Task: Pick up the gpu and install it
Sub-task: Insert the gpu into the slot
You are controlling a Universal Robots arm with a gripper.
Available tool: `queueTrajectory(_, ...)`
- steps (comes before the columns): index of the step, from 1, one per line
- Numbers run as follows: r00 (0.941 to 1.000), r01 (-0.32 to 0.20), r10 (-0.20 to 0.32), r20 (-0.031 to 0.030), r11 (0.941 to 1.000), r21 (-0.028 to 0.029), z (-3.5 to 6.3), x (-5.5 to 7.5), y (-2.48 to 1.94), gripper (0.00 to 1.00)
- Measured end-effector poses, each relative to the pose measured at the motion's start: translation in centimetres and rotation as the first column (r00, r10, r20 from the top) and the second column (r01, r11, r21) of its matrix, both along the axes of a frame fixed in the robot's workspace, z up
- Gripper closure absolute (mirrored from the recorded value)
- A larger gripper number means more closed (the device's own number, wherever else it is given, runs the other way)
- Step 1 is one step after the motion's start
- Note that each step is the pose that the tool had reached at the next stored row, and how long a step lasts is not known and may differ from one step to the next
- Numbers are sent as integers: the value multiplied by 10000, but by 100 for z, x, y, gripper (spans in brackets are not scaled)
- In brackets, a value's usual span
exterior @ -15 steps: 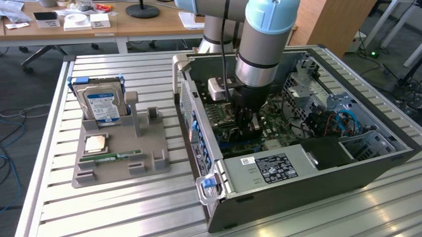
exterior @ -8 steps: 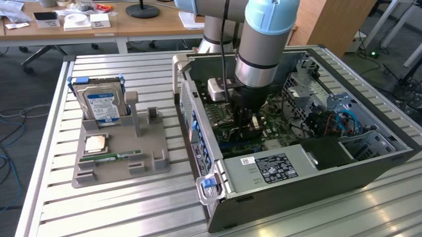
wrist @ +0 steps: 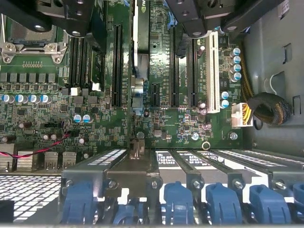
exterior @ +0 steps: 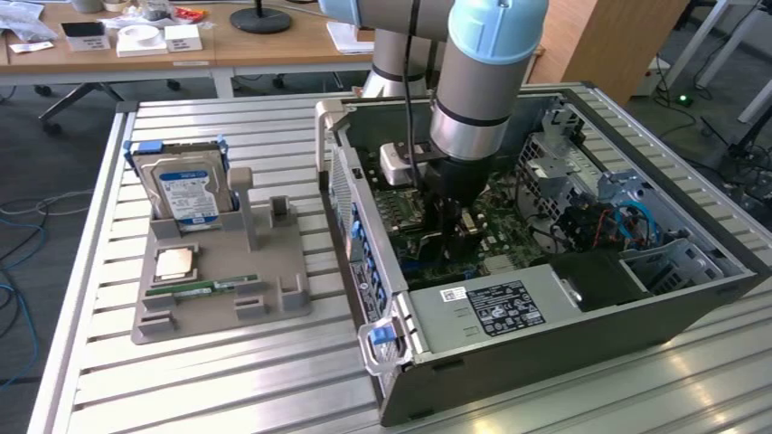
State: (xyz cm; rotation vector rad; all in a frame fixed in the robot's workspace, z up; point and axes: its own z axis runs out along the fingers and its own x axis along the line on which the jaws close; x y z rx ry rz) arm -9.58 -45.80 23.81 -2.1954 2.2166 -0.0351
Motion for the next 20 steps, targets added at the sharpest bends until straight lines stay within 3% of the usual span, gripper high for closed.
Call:
queueTrajectory(6,10000,-1,1,-1,10000,-1,33,0,0,31)
queueTrajectory(20,10000,0,0,0,10000,-1,361,0,1,31)
